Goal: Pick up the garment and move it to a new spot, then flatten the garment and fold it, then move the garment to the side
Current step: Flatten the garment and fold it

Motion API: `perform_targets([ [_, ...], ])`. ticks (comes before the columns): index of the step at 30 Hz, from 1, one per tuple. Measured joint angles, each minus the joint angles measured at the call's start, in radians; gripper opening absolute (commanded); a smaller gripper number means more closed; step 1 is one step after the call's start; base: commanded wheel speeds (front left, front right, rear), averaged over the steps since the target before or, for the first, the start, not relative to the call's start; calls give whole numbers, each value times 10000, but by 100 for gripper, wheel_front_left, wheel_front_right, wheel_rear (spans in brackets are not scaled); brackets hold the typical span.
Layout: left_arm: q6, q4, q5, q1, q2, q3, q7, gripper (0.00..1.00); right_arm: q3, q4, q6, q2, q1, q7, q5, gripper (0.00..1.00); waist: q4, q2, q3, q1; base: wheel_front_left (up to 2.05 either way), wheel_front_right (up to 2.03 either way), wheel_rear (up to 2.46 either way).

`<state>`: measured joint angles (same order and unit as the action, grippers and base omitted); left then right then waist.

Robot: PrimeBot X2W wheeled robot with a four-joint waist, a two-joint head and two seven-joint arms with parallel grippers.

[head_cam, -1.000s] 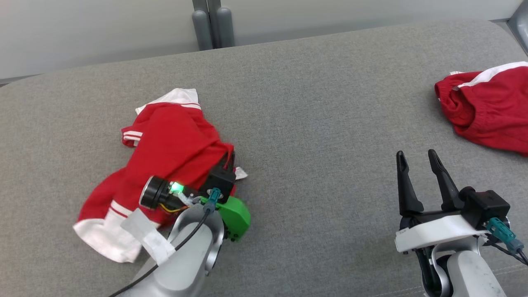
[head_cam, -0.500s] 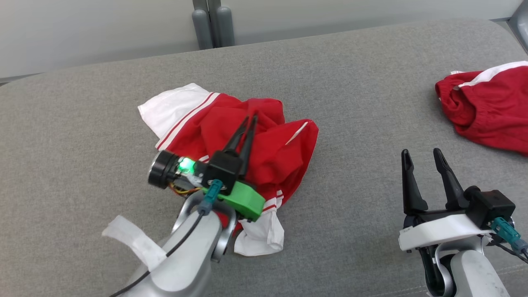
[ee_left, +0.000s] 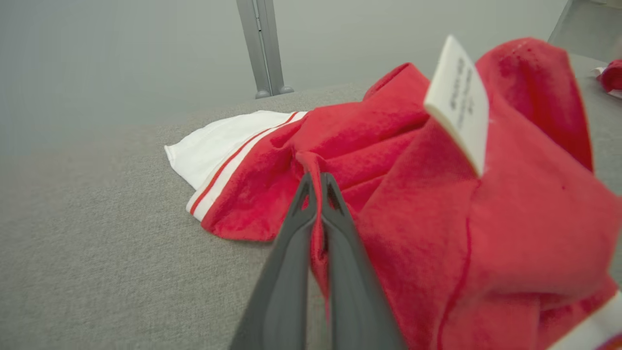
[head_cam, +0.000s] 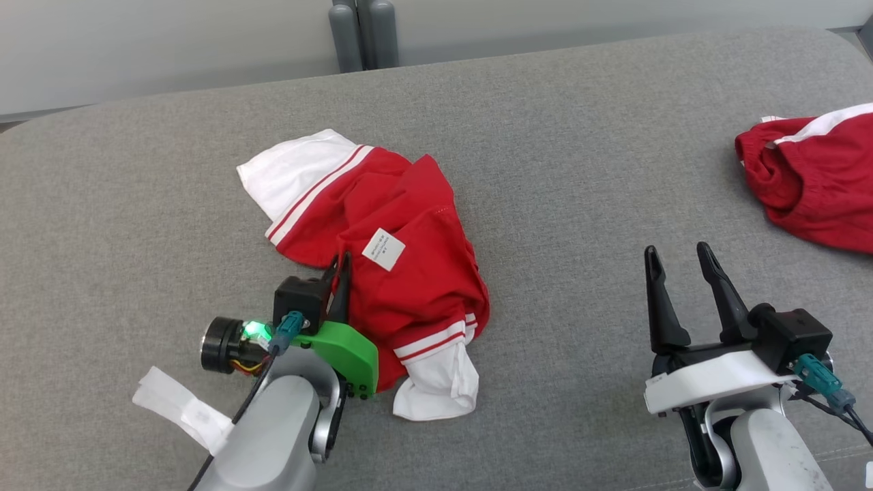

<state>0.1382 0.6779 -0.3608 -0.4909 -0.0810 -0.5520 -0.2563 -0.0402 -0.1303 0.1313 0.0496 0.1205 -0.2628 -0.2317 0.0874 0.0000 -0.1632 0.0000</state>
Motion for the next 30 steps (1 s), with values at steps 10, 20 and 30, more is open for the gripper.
perform_targets([
  [10,-495,391,-709,134,257,71,-36,100,-366,-100,-2,2,87,0,134,100,-228,0,172,0,0,0,0],
  [20,-389,-2447,-236,1480,67,1095,-59,100,-2245,-1087,0,754,1708,276,696,100,-1064,0,373,0,0,0,0],
  [30,-234,-3777,-50,2926,109,2000,-61,100,-4684,-3074,0,2351,3534,894,-295,100,-2428,0,502,0,0,0,0],
])
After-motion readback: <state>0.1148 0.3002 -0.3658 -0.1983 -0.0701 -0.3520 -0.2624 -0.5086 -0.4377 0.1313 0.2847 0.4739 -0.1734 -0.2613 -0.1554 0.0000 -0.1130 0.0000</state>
